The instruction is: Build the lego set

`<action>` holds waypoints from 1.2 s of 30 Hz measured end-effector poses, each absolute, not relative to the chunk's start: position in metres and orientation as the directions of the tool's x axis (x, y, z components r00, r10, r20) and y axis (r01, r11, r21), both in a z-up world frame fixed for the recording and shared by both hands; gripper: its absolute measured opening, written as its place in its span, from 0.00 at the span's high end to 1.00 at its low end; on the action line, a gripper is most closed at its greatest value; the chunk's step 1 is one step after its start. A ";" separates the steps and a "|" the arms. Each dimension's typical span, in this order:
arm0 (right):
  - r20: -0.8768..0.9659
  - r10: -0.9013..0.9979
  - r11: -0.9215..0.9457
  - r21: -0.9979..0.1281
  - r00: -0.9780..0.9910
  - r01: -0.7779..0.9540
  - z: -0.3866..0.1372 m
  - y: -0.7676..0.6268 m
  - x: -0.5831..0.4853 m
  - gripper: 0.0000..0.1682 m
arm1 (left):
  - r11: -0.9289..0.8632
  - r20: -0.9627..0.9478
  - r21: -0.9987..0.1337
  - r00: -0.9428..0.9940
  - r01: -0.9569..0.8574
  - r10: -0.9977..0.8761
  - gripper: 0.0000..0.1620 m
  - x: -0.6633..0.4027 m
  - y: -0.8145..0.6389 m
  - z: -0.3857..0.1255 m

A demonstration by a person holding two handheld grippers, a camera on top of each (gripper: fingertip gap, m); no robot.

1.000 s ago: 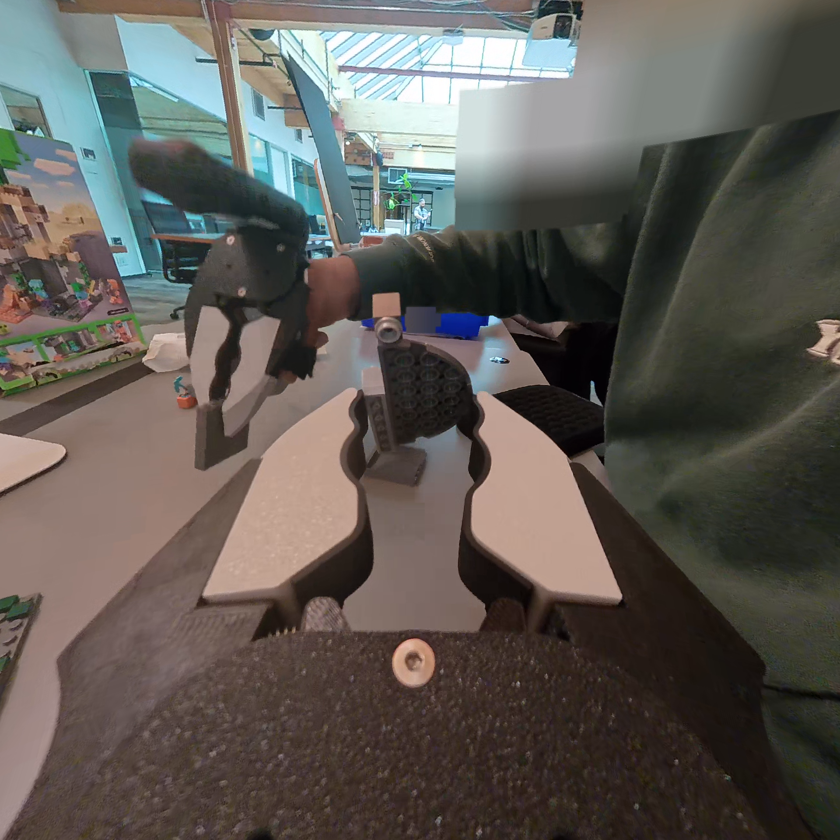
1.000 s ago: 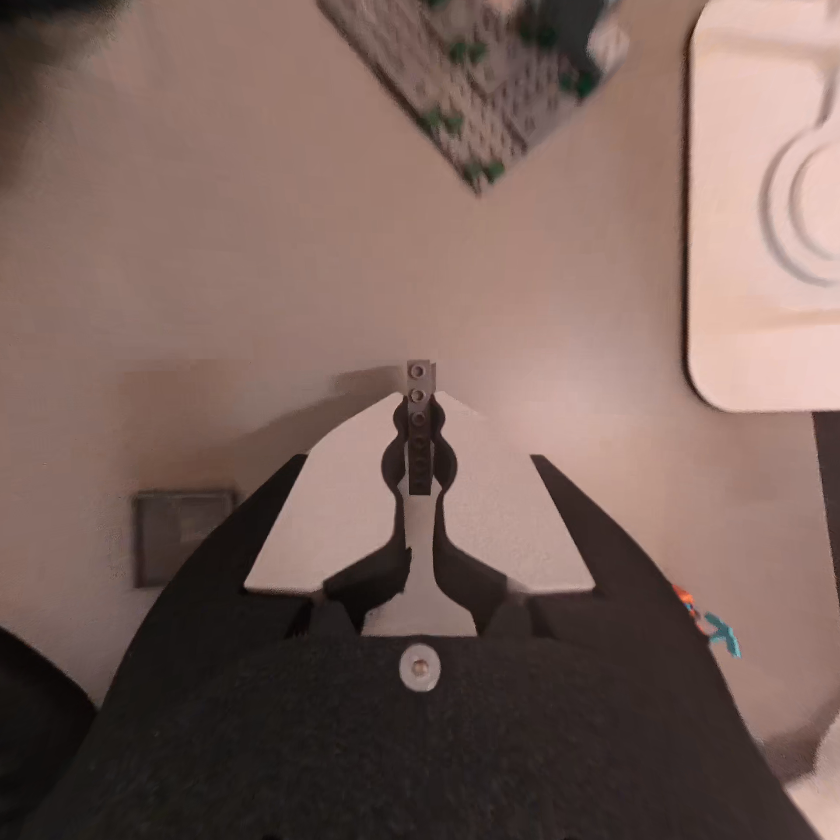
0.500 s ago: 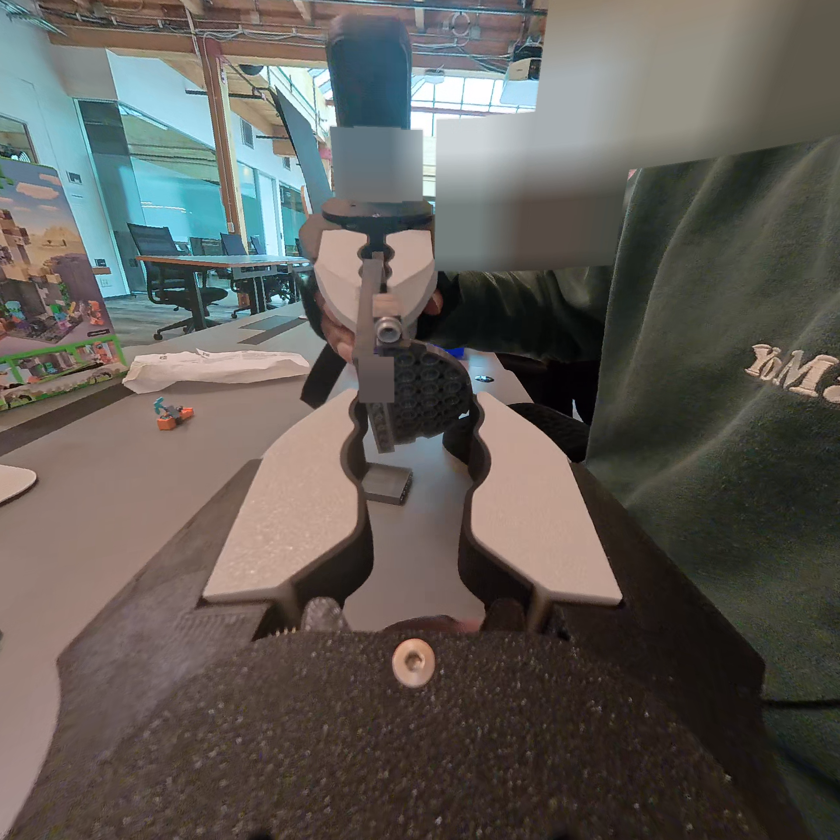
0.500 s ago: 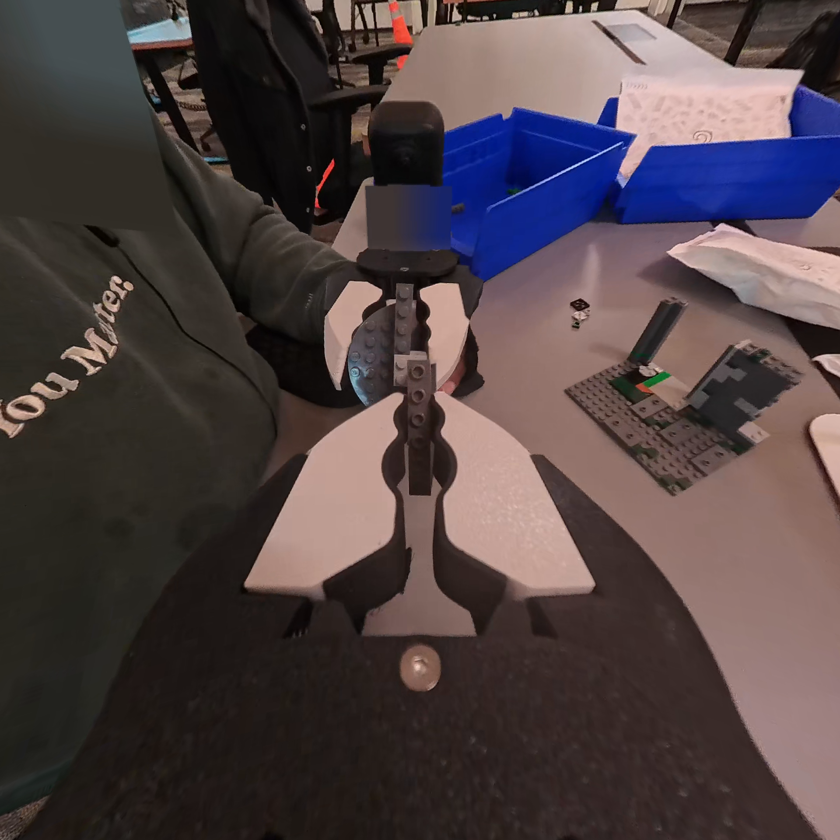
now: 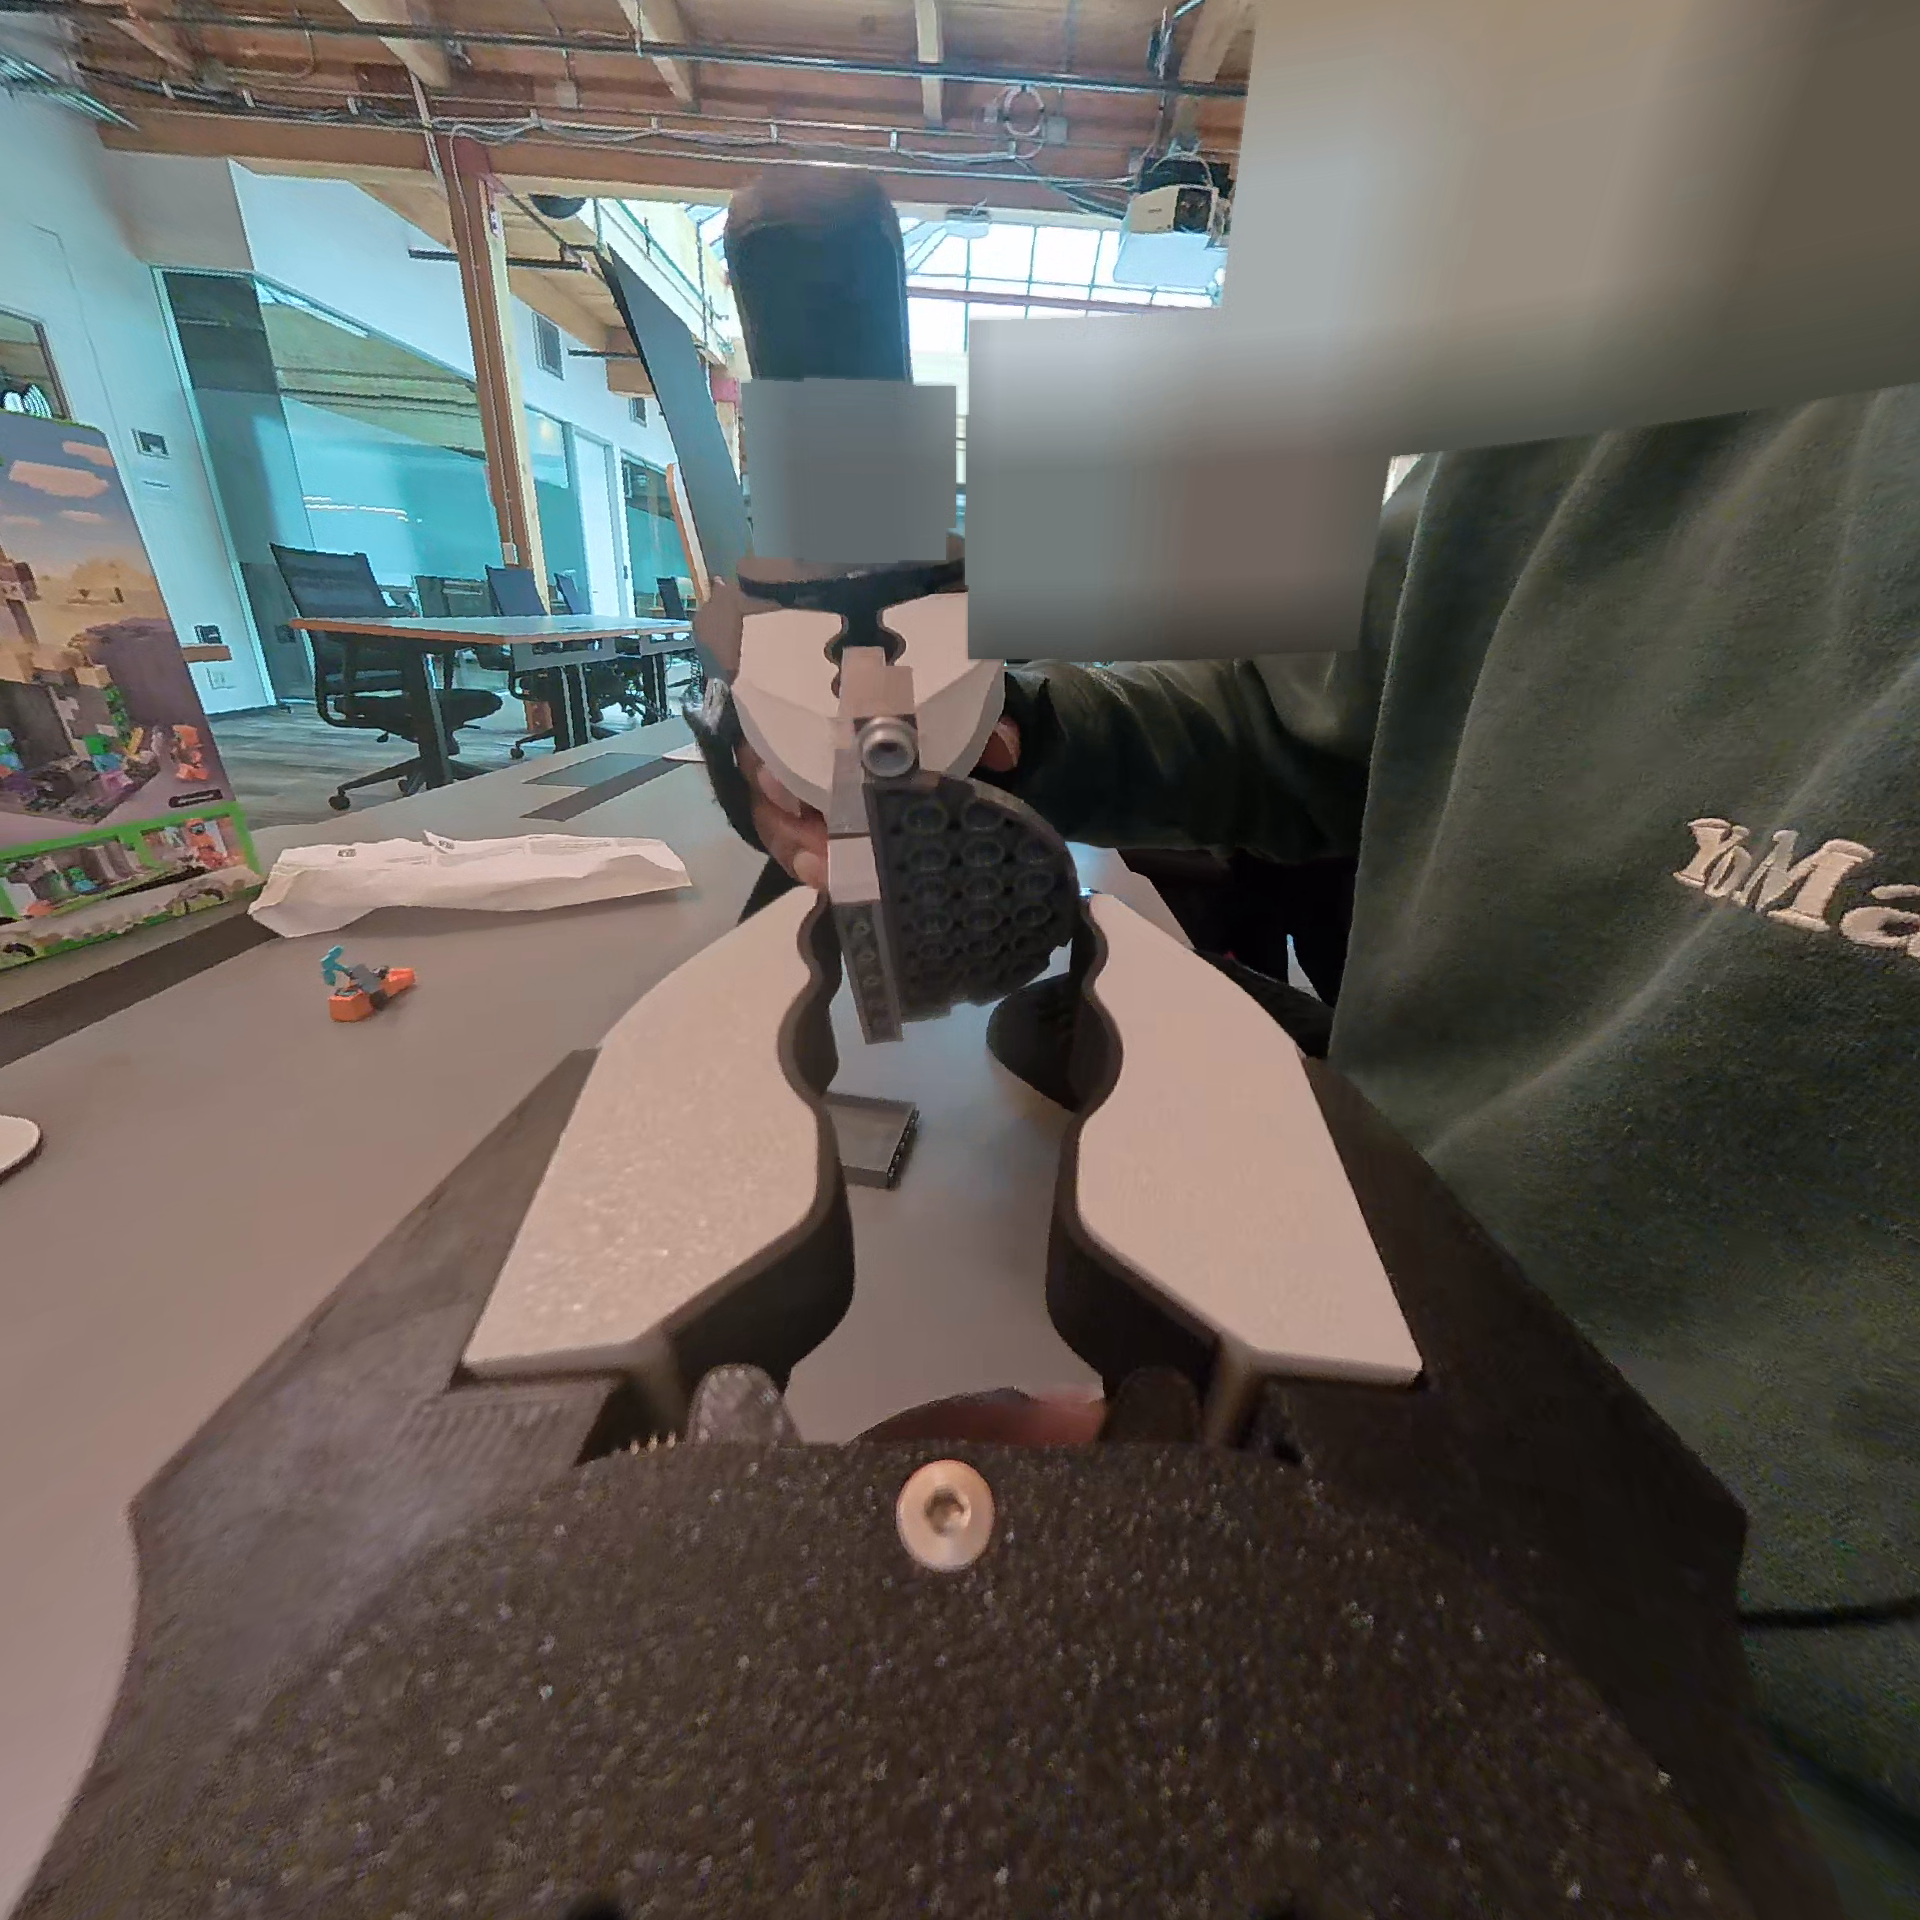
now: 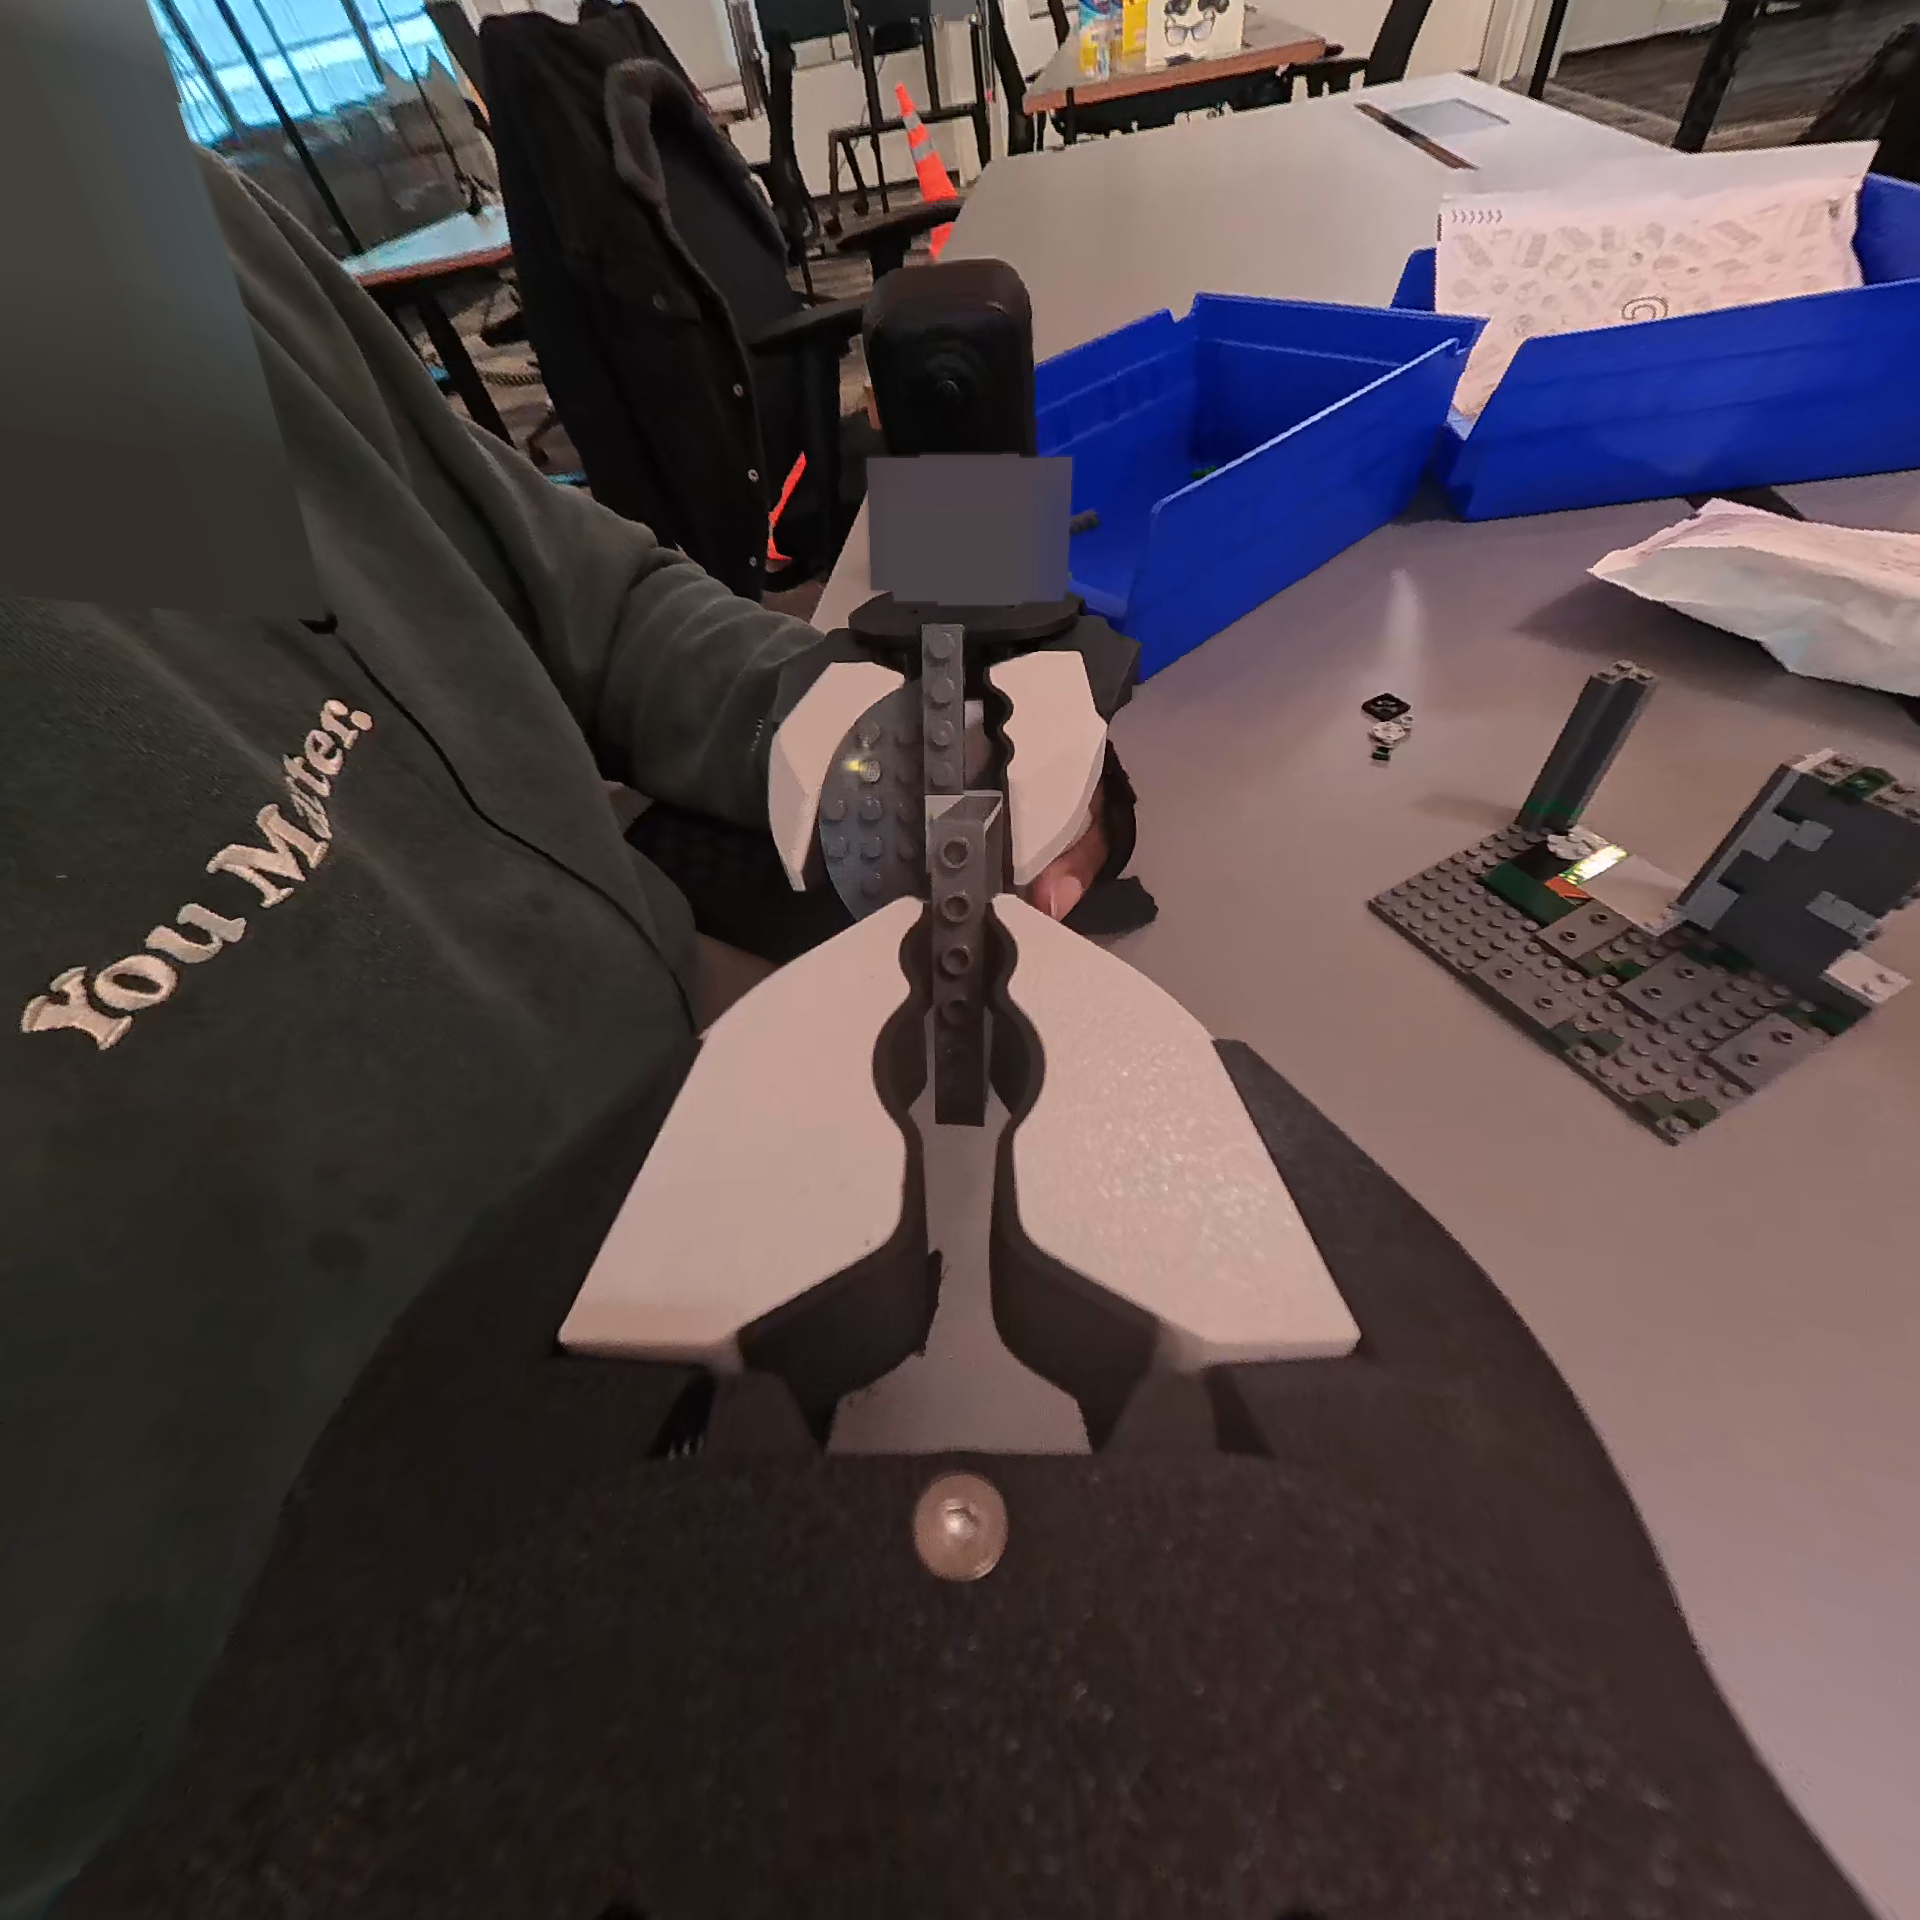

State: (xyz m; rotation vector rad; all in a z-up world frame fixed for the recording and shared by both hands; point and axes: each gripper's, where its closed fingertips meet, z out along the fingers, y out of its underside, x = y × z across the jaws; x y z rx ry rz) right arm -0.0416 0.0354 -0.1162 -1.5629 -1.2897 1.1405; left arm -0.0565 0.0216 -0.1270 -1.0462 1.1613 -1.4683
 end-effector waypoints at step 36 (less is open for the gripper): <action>-0.069 0.997 -0.071 -0.962 0.019 0.263 -0.130 0.007 -0.047 0.97 | -0.001 -0.049 -0.985 -0.281 0.174 -0.959 0.74 -0.063 -0.004 -0.113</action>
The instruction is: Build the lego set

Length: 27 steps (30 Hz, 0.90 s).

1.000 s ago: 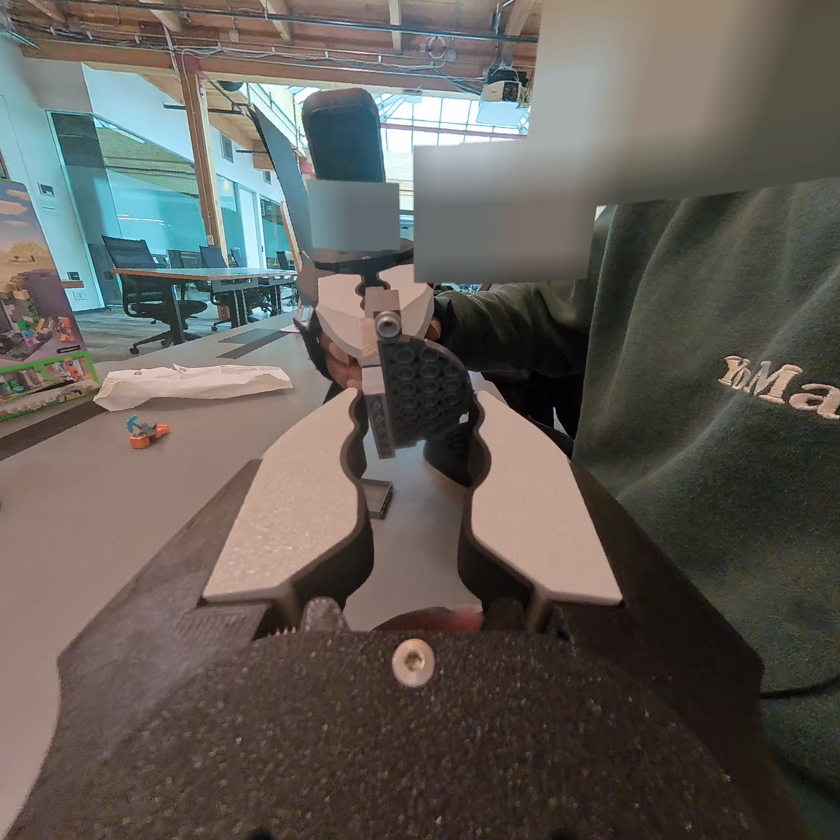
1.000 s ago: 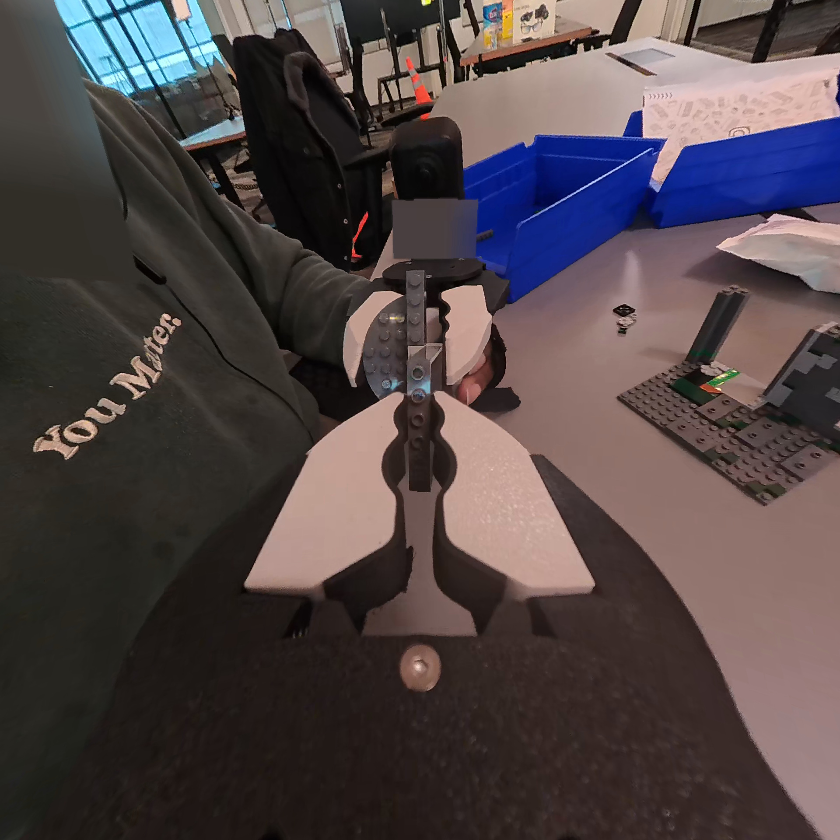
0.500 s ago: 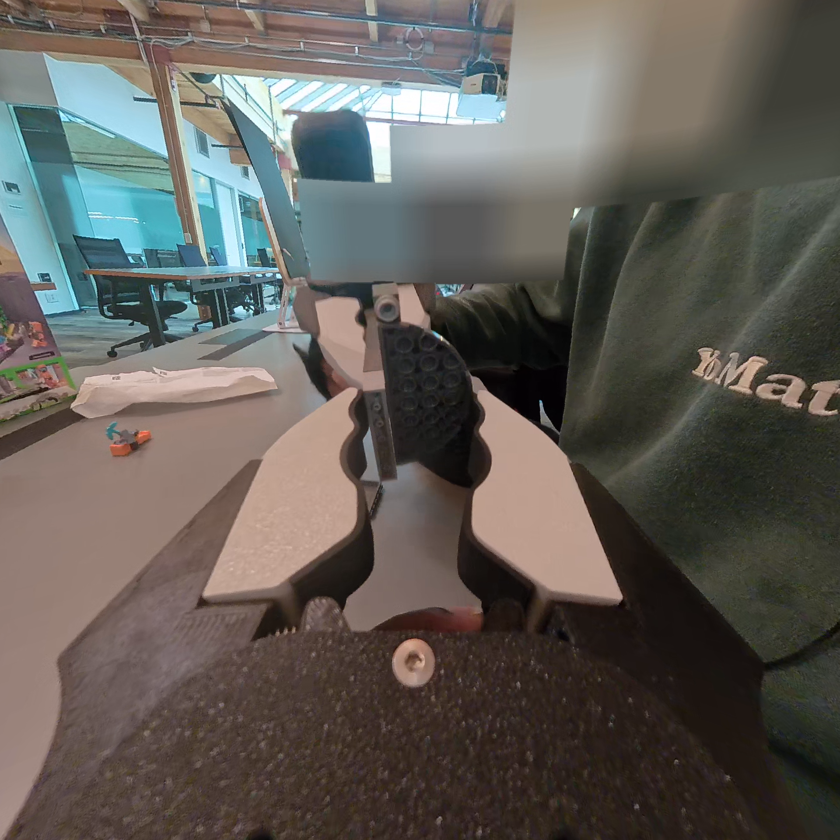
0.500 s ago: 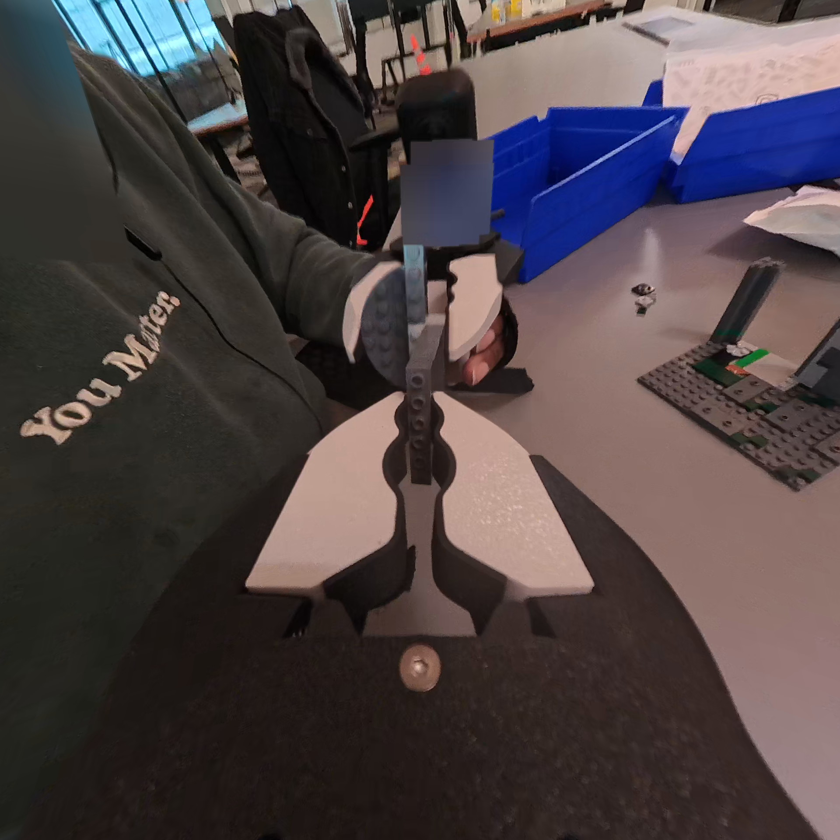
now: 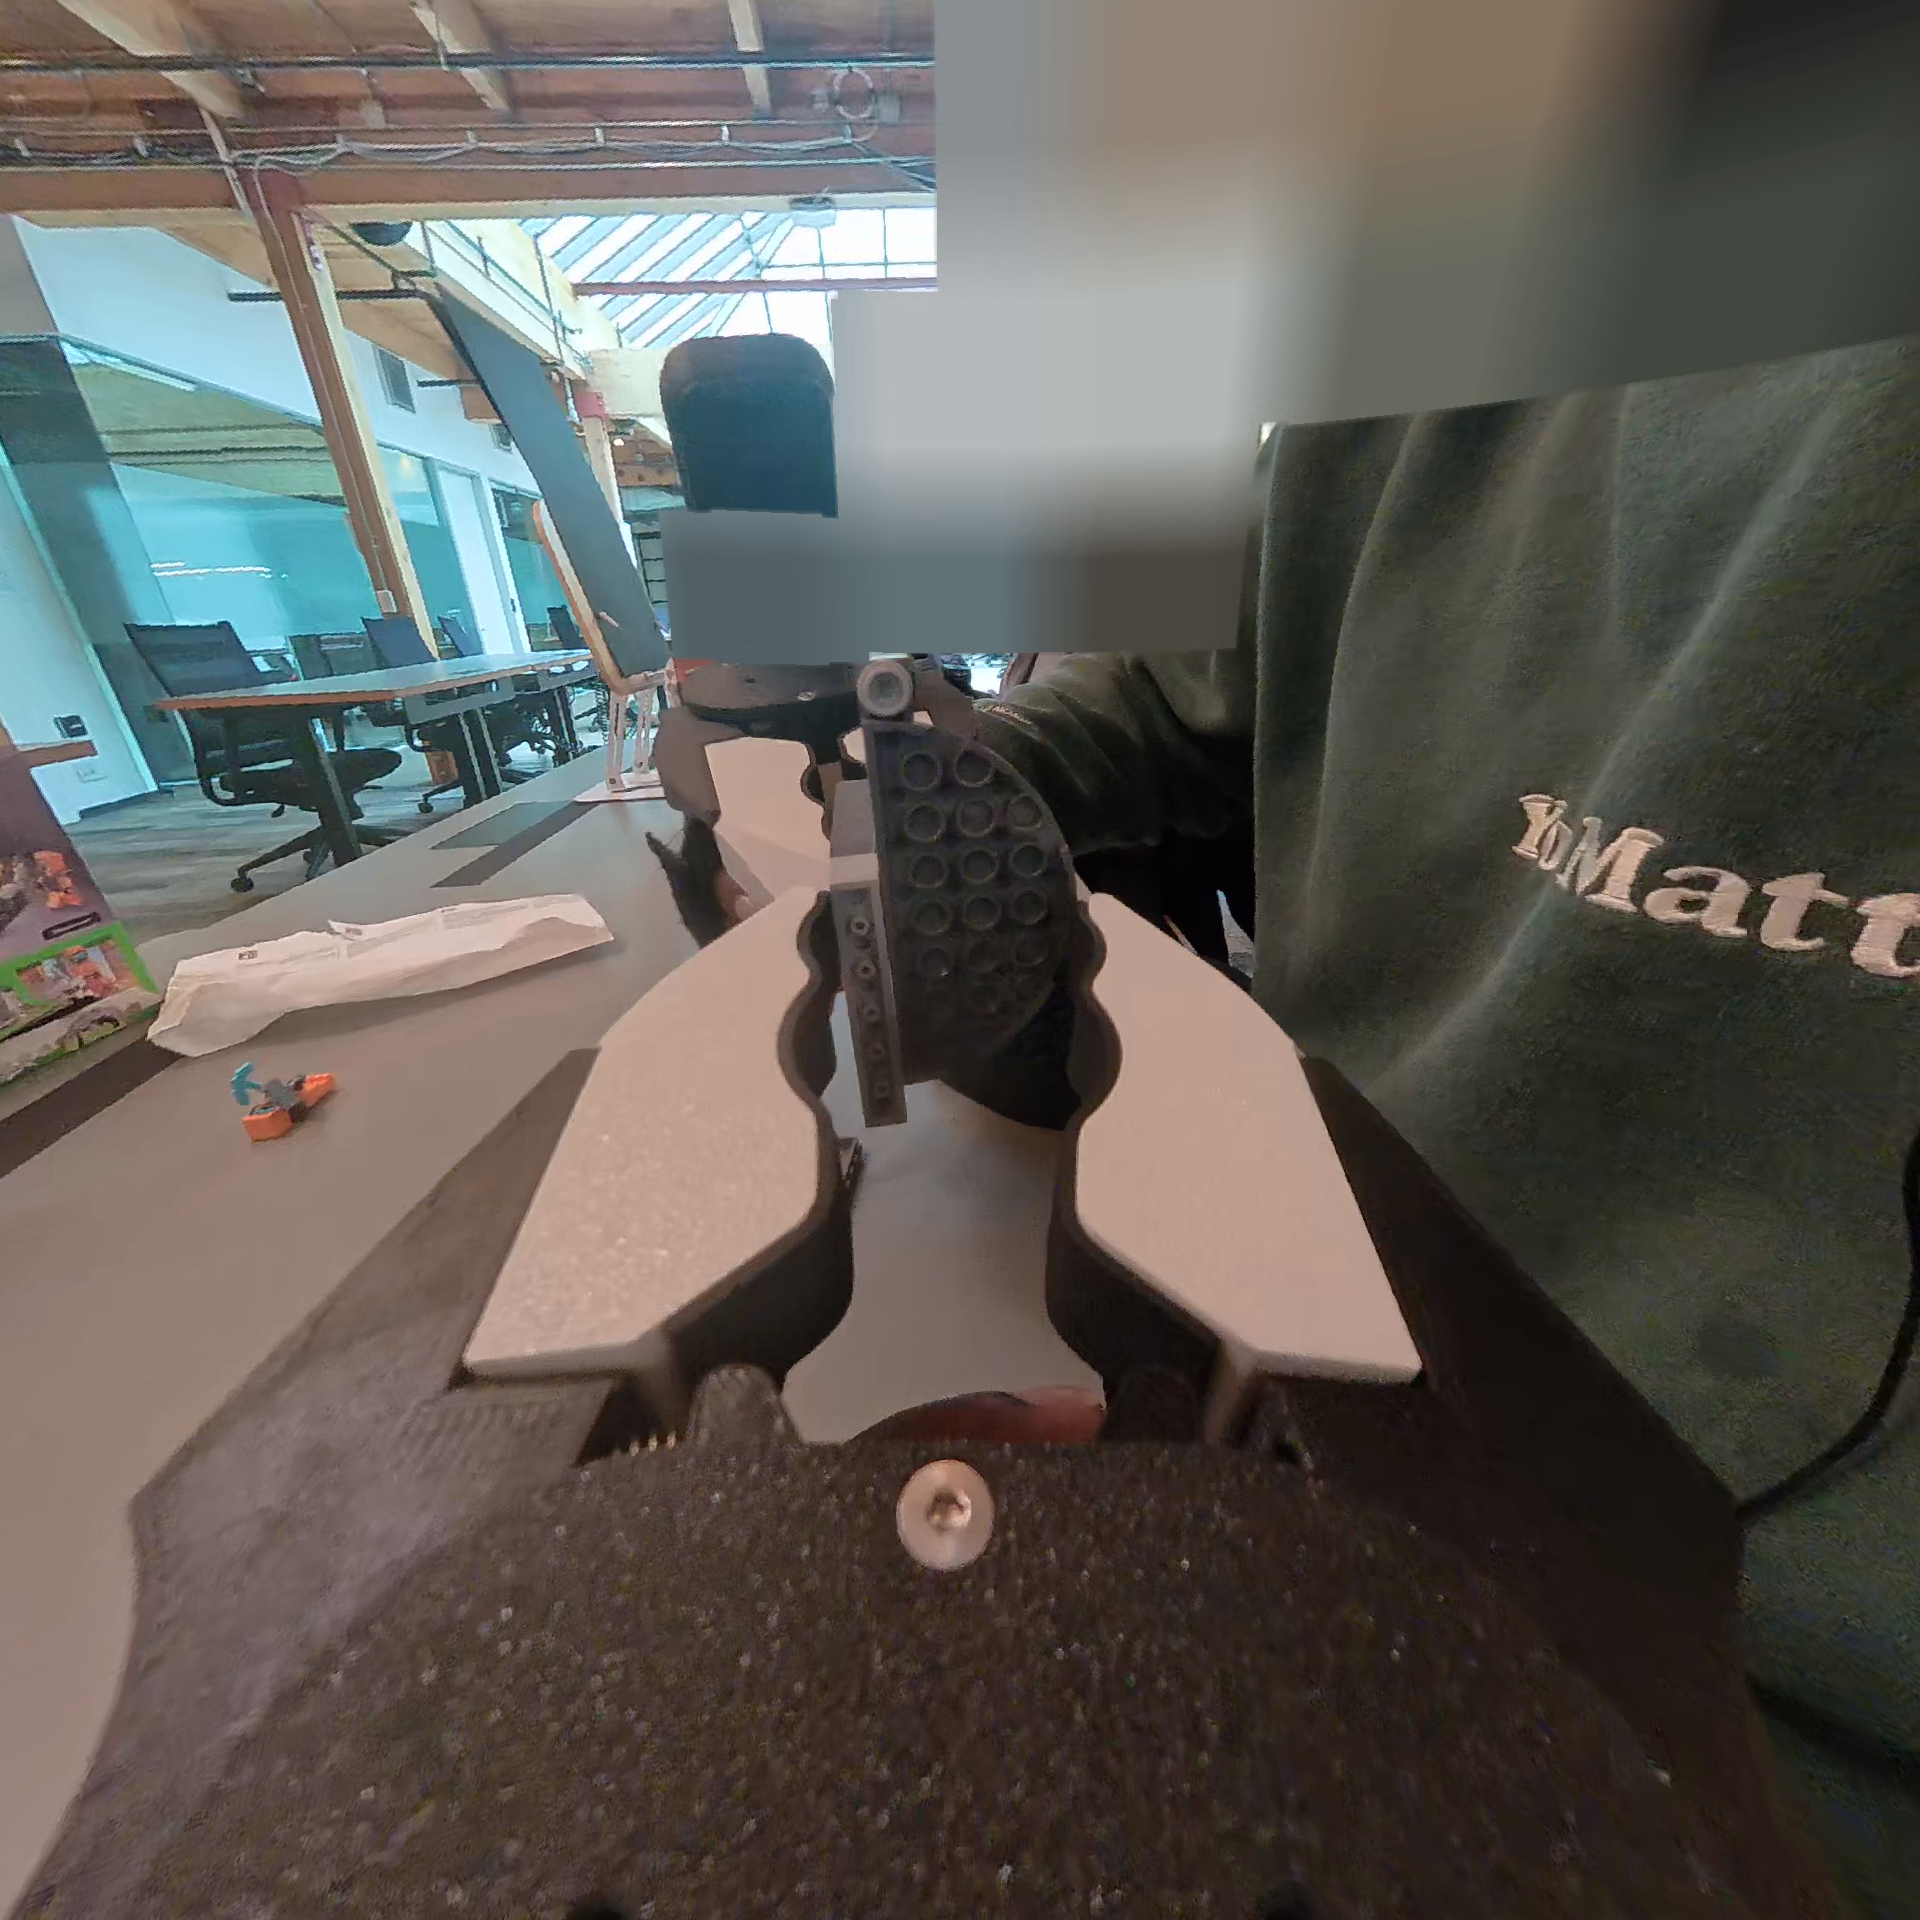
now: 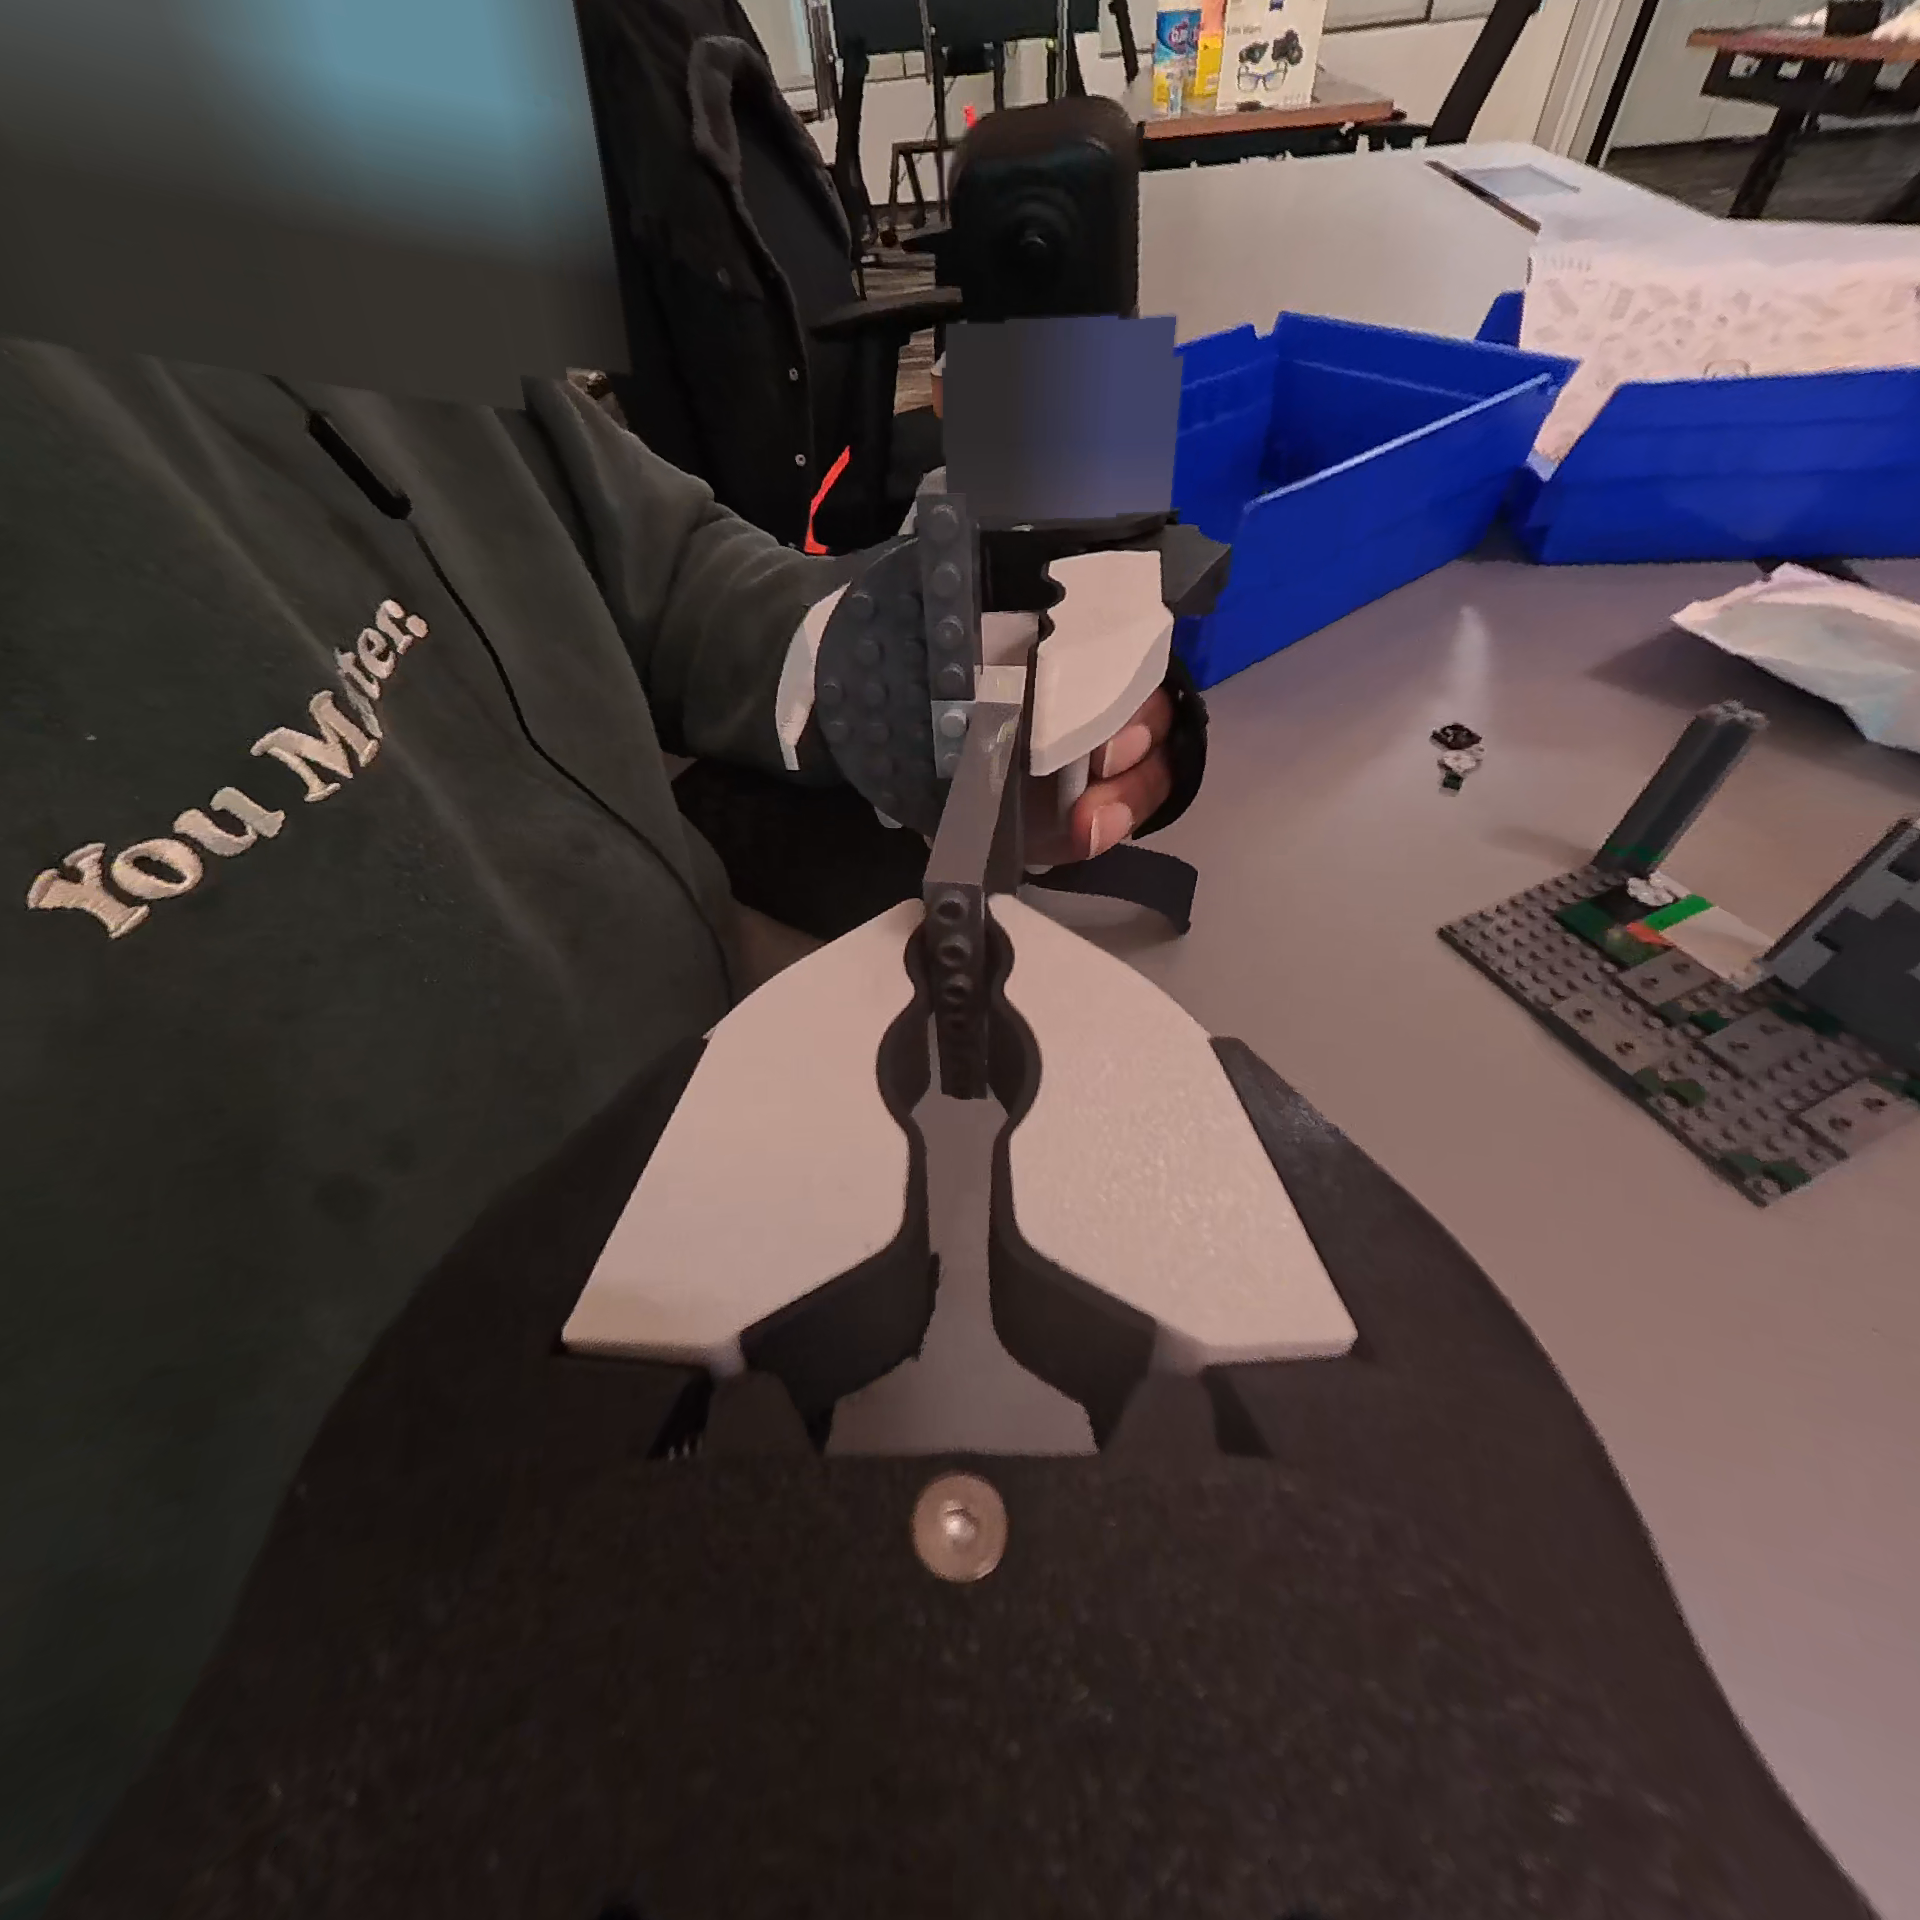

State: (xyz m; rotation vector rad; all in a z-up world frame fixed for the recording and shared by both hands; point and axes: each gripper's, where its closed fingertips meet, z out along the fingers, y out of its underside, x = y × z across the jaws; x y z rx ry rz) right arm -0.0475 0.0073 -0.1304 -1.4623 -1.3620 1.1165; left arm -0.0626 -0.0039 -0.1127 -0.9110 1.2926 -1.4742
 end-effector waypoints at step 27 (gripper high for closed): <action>0.127 0.988 0.109 -0.977 0.092 0.185 -0.125 -0.001 -0.054 0.99 | 0.104 -0.145 -0.982 -0.283 0.155 -0.948 0.74 -0.064 -0.014 -0.113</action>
